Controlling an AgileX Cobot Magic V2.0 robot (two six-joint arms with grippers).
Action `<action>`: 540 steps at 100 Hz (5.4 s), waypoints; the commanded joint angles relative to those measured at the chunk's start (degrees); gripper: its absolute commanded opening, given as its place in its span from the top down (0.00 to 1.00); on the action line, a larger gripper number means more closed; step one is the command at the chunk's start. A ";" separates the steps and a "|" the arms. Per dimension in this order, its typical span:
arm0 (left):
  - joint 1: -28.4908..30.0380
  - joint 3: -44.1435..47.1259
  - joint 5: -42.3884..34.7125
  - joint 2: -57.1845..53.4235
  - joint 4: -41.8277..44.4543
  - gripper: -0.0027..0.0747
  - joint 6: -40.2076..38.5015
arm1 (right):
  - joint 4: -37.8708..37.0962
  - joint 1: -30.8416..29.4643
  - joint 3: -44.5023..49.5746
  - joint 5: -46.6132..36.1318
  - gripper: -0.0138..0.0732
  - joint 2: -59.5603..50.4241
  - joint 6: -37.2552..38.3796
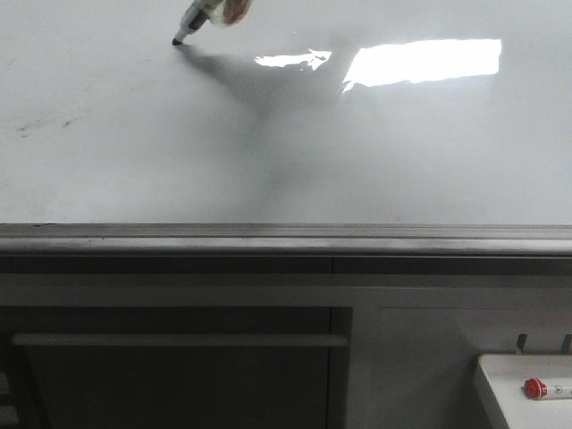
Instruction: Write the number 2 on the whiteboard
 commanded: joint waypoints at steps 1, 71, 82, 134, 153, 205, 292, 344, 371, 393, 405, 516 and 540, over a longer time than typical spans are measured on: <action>0.25 -1.44 -5.16 0.63 -0.71 0.99 -0.66 | -0.52 0.17 -3.65 -1.96 0.93 0.18 -0.36; 0.25 -1.44 -5.06 0.63 -1.29 0.99 -0.66 | -4.98 -7.13 -4.69 2.85 0.92 -0.49 -0.36; 0.25 -1.44 -5.06 0.63 -1.29 0.99 -0.66 | -4.98 -9.89 -4.69 5.40 0.92 -2.41 -0.36; 0.25 -1.44 -4.95 0.63 -2.35 0.99 -0.66 | -1.11 -6.29 3.27 11.49 0.92 -6.10 4.76; 0.25 -1.44 -4.63 0.63 -2.45 0.99 -0.66 | 0.73 0.42 4.75 4.42 0.92 -1.76 4.76; 0.25 -1.44 -4.63 0.63 -2.45 0.99 -0.66 | 1.68 -3.07 5.17 8.22 0.92 -0.29 5.06; 0.25 -1.44 -4.82 0.63 -2.45 0.99 -0.66 | 0.95 -19.08 14.57 12.53 0.92 -16.86 5.14; -1.28 -23.27 19.54 10.91 -22.52 0.70 31.97 | 2.30 6.52 5.97 15.88 0.93 -25.76 -1.21; -1.28 -37.18 35.45 25.39 -37.24 0.54 39.94 | 2.30 16.89 5.73 16.15 0.92 -20.08 -6.24; -1.28 -39.83 46.56 32.58 -41.25 0.53 41.90 | 2.60 19.83 2.69 16.39 0.92 -19.59 -7.00; -1.28 -39.83 46.56 33.87 -44.50 0.53 44.15 | 5.99 19.95 0.93 16.95 0.93 -19.59 -7.00; -1.28 -39.83 46.58 40.30 -37.60 0.53 44.83 | 8.64 23.34 -1.86 17.62 0.92 -19.72 -7.40; -1.28 -39.83 46.27 41.56 -35.88 0.53 44.83 | 8.90 23.34 -2.70 18.28 0.93 -19.72 -7.49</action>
